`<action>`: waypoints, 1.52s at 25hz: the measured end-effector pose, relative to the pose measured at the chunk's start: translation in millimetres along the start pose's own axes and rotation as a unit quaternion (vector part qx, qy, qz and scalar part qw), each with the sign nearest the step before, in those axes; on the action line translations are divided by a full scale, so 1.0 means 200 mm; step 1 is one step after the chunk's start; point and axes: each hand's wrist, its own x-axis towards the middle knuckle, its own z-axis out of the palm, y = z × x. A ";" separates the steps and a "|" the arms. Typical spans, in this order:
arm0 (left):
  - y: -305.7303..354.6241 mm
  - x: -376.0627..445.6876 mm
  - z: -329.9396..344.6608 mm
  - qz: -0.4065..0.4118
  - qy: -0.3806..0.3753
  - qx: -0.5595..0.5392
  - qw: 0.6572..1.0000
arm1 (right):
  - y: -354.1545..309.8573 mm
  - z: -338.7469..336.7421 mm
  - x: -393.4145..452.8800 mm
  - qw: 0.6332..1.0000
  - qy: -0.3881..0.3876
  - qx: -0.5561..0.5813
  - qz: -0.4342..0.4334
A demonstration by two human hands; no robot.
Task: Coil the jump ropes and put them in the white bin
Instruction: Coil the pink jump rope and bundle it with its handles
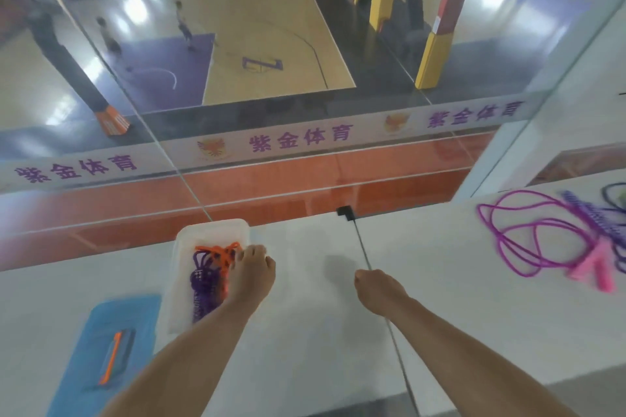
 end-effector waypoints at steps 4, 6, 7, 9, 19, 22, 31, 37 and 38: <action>0.67 -0.34 0.05 0.028 -0.052 0.002 0.998 | 0.66 -0.15 -0.26 0.999 0.017 0.040 -0.006; 0.97 -0.42 0.08 0.057 -0.094 0.009 0.994 | 0.94 -0.22 -0.36 0.997 0.038 0.061 0.004; 1.12 -0.46 0.09 0.067 -0.110 0.011 0.992 | 1.07 -0.25 -0.40 0.997 0.043 0.064 0.011; 1.39 -0.51 0.08 0.082 -0.137 0.016 0.987 | 1.30 -0.31 -0.47 0.996 0.049 0.068 0.028; 2.32 -0.44 0.46 0.220 -0.212 0.014 0.952 | 2.26 -0.37 -0.60 0.979 0.053 0.131 0.146; 2.64 -0.39 0.65 0.245 -0.228 0.010 0.942 | 2.60 -0.42 -0.51 0.977 0.035 0.146 0.154; 3.82 -0.17 1.38 0.183 -0.245 -0.041 0.951 | 3.50 -0.62 -0.21 0.973 -0.031 0.168 0.153; 4.03 -0.06 1.62 0.202 -0.266 0.122 0.935 | 3.73 -0.72 -0.05 0.976 0.005 0.195 0.094; 4.02 -0.05 1.60 0.202 -0.257 0.125 0.937 | 3.71 -0.75 -0.02 0.977 0.013 0.196 0.080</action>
